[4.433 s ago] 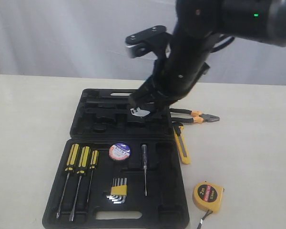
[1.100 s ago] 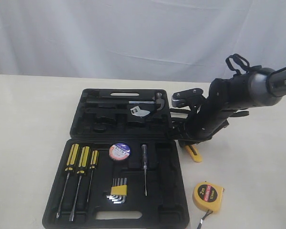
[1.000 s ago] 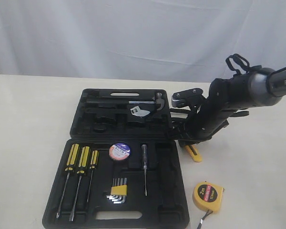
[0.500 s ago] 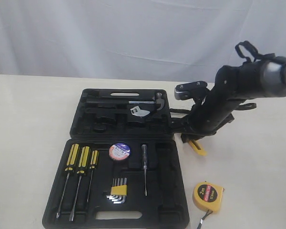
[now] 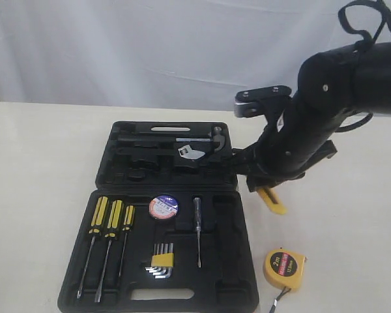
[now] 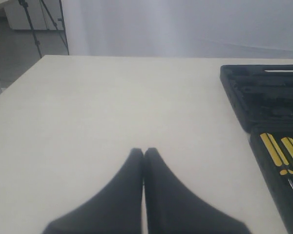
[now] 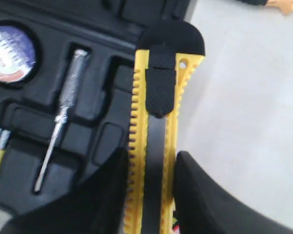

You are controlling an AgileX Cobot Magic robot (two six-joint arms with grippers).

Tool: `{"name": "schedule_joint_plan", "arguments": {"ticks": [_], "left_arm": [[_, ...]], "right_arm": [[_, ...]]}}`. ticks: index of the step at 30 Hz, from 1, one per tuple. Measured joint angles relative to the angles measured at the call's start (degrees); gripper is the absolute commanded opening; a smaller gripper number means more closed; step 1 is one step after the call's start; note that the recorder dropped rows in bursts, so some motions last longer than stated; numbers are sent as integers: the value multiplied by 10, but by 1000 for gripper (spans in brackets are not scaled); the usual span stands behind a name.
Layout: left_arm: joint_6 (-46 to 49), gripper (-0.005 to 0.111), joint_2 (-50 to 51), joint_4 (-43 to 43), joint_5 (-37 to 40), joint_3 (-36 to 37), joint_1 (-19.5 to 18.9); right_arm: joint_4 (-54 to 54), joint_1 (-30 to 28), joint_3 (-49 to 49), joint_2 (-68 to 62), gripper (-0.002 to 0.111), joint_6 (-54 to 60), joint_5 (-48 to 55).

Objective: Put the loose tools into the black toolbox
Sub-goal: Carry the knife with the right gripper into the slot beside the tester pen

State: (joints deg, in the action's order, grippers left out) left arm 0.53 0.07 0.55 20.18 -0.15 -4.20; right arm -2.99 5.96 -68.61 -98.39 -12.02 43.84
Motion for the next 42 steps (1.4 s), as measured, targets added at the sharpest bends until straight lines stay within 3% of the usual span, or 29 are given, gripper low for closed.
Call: {"name": "schedule_joint_plan", "arguments": {"ticks": [6, 13, 23, 30, 42], "left_arm": [[0, 0, 0, 0, 0, 0, 0], [0, 0, 0, 0, 0, 0, 0], [0, 0, 0, 0, 0, 0, 0], [0, 0, 0, 0, 0, 0, 0], [0, 0, 0, 0, 0, 0, 0]], "right_arm": [[-47, 87, 49, 21, -1, -157, -56], [-165, 106, 87, 21, -1, -369, -101], [-195, 106, 94, -11, -1, -454, -137], [-319, 106, 94, -70, -1, -583, -154], [-350, 106, 94, -85, -1, -602, -220]]}}
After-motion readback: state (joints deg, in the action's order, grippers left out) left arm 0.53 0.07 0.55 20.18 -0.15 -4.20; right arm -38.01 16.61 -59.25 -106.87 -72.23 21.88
